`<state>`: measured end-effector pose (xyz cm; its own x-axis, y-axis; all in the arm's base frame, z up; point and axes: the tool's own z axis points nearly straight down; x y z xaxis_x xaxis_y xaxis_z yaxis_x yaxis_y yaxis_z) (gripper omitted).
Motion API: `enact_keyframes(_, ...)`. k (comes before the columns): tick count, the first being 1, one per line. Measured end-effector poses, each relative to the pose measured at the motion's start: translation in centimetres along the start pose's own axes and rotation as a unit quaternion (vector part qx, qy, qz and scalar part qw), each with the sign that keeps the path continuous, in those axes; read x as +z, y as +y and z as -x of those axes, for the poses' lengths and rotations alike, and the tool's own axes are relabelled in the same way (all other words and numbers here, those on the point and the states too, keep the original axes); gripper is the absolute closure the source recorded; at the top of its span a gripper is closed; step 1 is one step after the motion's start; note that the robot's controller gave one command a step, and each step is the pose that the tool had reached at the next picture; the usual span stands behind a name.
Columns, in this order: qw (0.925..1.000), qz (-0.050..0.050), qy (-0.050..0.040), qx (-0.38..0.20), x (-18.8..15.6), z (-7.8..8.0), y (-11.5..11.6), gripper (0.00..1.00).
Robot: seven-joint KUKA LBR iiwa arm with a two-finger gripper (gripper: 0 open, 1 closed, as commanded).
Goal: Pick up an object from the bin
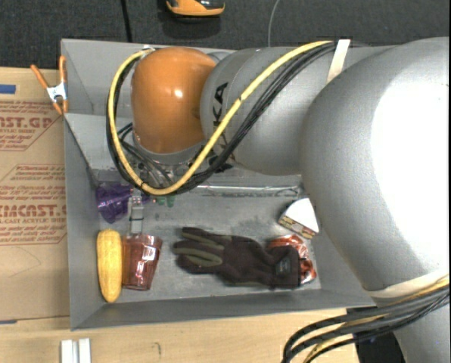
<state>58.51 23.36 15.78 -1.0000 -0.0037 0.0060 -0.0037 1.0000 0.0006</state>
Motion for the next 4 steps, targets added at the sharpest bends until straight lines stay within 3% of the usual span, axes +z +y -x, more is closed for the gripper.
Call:
enact_keyframes(1, 1.0000, 0.001, -0.0036, 0.001, -0.5, 0.2, -0.1, 0.00)
enact_keyframes(2, 0.9997, 0.002, -0.0085, -0.023, 4.4, 0.6, -0.9, 0.00)
enact_keyframes(3, 0.9992, 0.008, -0.0190, -0.033, 7.5, 1.6, -1.2, 0.00)
enact_keyframes(4, 0.9987, 0.000, -0.0033, -0.050, 8.8, -0.3, -4.0, 0.00)
